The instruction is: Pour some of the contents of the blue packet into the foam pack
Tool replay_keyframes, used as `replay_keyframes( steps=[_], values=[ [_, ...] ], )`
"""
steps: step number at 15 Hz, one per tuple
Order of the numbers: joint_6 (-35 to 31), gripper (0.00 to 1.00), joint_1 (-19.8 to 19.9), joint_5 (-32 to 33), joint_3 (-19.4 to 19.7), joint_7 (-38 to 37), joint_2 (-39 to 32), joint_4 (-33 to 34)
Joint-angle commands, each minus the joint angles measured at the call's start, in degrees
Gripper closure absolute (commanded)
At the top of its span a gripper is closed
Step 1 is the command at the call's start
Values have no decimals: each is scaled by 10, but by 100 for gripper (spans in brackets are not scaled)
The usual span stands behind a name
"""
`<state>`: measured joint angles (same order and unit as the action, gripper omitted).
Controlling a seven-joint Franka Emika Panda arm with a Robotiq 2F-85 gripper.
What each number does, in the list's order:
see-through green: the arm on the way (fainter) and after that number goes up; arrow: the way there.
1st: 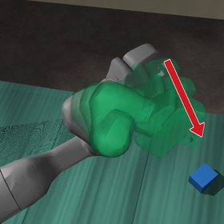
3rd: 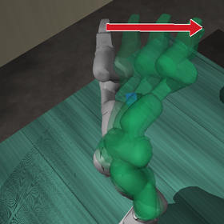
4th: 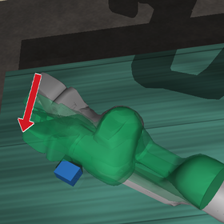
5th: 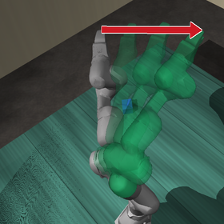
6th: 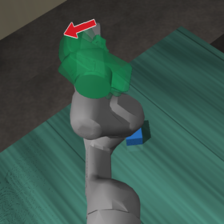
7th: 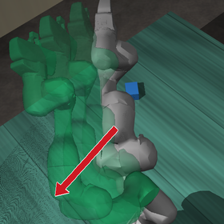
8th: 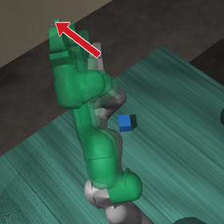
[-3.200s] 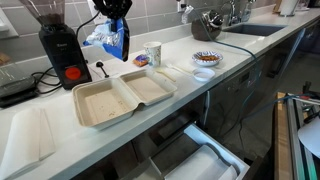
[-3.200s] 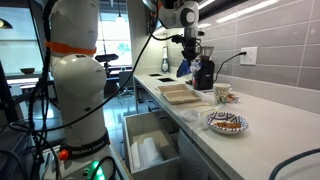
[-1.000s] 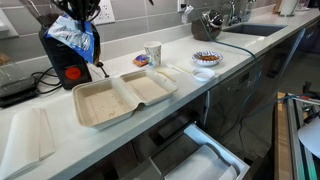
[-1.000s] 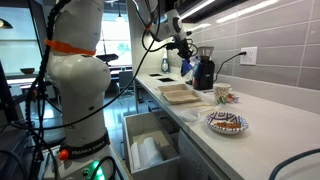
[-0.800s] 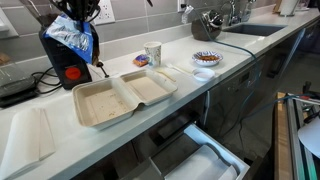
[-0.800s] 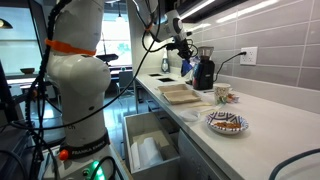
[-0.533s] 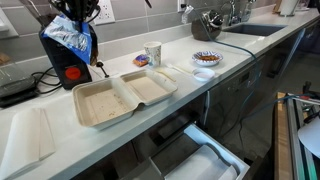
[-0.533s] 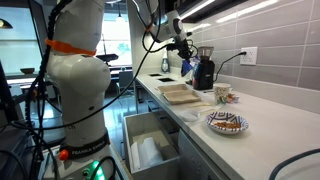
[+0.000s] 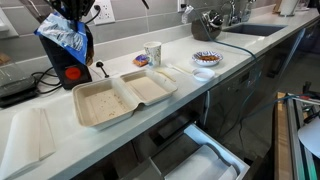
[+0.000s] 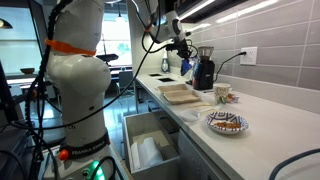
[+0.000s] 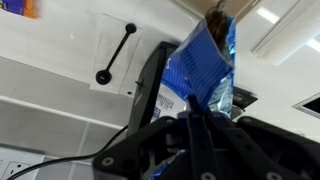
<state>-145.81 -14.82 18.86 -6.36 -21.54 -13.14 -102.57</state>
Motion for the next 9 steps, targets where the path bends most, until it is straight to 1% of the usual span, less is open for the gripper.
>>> replay_keyframes(
  steps=[1,2,5,6,8,9],
  values=[
    [-9,100,-13,13,7,-22,12,-25],
    [-17,100,-14,16,6,-18,15,-31],
    [-6,100,-16,5,5,-31,20,-43],
    [-16,100,-16,7,3,-23,22,-49],
    [-4,100,-17,6,4,-36,25,-53],
    [-15,100,-17,10,4,-32,26,-58]
  ],
)
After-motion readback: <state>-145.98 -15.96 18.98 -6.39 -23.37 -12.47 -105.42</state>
